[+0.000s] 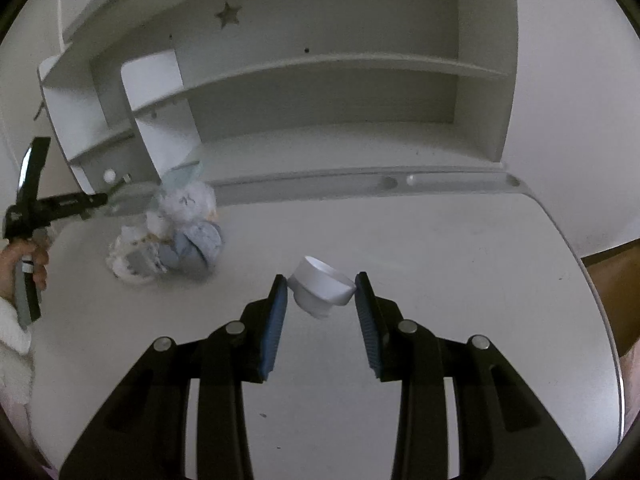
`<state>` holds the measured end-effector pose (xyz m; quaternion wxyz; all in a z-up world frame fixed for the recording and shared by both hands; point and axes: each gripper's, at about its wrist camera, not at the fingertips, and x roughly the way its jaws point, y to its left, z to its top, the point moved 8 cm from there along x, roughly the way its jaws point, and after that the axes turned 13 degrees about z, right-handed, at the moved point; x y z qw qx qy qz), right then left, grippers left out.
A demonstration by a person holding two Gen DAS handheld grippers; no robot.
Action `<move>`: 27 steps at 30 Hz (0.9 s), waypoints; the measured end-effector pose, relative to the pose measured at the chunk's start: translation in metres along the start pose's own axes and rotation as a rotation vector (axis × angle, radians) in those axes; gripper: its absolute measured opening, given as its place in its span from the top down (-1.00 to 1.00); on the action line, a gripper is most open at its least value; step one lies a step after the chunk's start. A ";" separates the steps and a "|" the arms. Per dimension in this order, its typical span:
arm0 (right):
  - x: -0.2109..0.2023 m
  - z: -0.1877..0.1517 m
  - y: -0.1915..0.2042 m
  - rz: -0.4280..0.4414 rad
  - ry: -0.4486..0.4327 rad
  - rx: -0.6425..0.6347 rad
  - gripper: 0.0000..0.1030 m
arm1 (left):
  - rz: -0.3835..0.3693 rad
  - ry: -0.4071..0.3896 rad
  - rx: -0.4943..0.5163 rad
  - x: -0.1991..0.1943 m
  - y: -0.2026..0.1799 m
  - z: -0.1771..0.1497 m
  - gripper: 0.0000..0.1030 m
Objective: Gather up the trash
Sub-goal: 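Carry the paper packet and white cup down over the bin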
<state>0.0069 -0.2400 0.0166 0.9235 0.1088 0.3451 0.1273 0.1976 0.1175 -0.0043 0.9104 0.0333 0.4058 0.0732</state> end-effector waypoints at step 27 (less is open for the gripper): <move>-0.347 -0.337 -0.296 -0.309 0.159 0.531 0.32 | -0.789 -0.004 1.173 -0.363 -0.540 -0.446 -0.07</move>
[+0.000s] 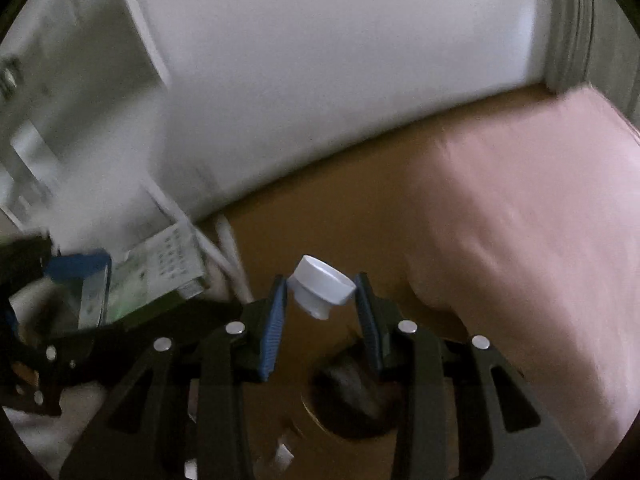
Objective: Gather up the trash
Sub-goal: 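Carry the paper packet and white cup down over the bin, then open both tools over the bin to drop the packet and cup, then swing both tools back up to the trash pile on the desk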
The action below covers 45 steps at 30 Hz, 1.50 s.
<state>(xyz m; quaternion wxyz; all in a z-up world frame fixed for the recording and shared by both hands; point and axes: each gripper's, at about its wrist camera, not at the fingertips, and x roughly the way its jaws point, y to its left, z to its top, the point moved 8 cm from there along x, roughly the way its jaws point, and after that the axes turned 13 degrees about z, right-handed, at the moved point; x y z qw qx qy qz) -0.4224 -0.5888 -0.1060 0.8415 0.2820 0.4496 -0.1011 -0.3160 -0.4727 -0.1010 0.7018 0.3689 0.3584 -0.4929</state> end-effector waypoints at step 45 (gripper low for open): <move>-0.012 0.135 0.214 0.009 -0.432 -0.344 -0.89 | 0.703 -0.330 -0.685 -0.200 0.320 -0.127 -0.87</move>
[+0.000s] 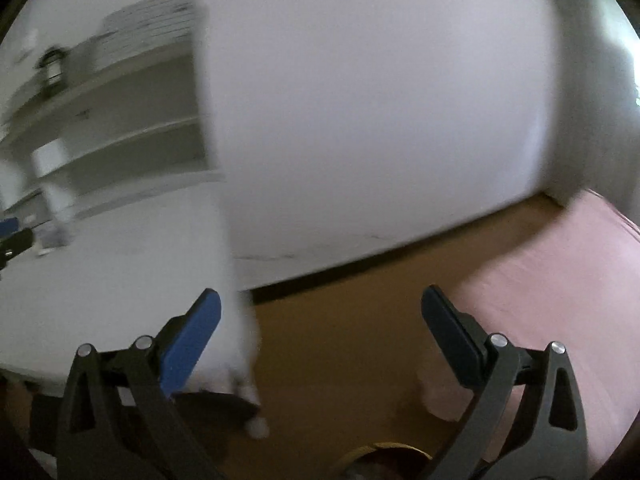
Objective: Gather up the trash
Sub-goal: 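Swing both tools back up to the trash pile on the desk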
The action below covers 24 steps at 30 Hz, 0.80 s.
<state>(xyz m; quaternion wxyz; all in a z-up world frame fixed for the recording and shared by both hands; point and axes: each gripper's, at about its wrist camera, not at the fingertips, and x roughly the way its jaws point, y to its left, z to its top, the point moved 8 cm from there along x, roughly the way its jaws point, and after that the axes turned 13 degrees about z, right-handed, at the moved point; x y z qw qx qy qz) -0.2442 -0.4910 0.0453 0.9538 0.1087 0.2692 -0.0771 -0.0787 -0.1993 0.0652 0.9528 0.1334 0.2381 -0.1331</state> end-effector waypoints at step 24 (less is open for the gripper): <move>0.203 0.054 0.349 0.532 0.221 -0.208 -0.89 | 0.058 0.380 -0.124 0.165 0.235 -0.059 -0.04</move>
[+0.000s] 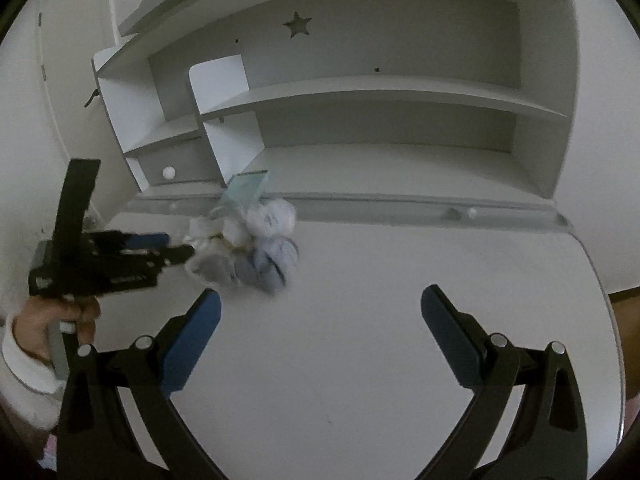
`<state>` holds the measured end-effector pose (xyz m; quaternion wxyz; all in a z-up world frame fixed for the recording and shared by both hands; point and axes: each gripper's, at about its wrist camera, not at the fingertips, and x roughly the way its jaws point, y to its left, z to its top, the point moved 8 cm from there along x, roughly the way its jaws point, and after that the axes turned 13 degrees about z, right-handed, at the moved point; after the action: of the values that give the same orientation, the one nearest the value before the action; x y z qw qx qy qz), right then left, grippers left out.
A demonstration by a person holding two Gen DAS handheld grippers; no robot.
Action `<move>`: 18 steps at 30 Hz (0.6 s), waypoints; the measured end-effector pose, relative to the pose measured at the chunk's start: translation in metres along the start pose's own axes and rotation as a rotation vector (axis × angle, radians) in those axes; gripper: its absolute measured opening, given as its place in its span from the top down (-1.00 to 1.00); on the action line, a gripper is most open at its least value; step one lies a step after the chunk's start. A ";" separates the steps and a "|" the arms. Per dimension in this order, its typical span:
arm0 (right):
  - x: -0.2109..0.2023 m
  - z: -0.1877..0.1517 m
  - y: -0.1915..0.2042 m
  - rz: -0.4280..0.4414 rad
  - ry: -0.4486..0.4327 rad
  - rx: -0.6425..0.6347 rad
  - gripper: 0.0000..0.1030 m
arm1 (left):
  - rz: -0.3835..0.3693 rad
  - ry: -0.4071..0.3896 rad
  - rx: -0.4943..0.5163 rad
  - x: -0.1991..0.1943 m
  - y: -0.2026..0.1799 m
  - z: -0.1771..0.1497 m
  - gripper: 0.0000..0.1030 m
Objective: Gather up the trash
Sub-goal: 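Swing both tools back up to the trash pile on the desk, then grasp the white printed plastic bag with left tool while right tool grasps the grey knit glove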
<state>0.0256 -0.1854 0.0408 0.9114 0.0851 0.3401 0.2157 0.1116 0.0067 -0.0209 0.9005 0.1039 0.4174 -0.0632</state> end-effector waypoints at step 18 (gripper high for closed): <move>0.103 0.003 0.021 0.151 0.199 0.015 0.14 | -0.096 -0.146 -0.094 -0.035 0.019 0.013 0.57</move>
<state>0.0897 -0.1199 -0.0107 0.8537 0.0955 0.4230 0.2884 0.1024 0.0235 0.0163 0.9284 0.0366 0.3575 -0.0940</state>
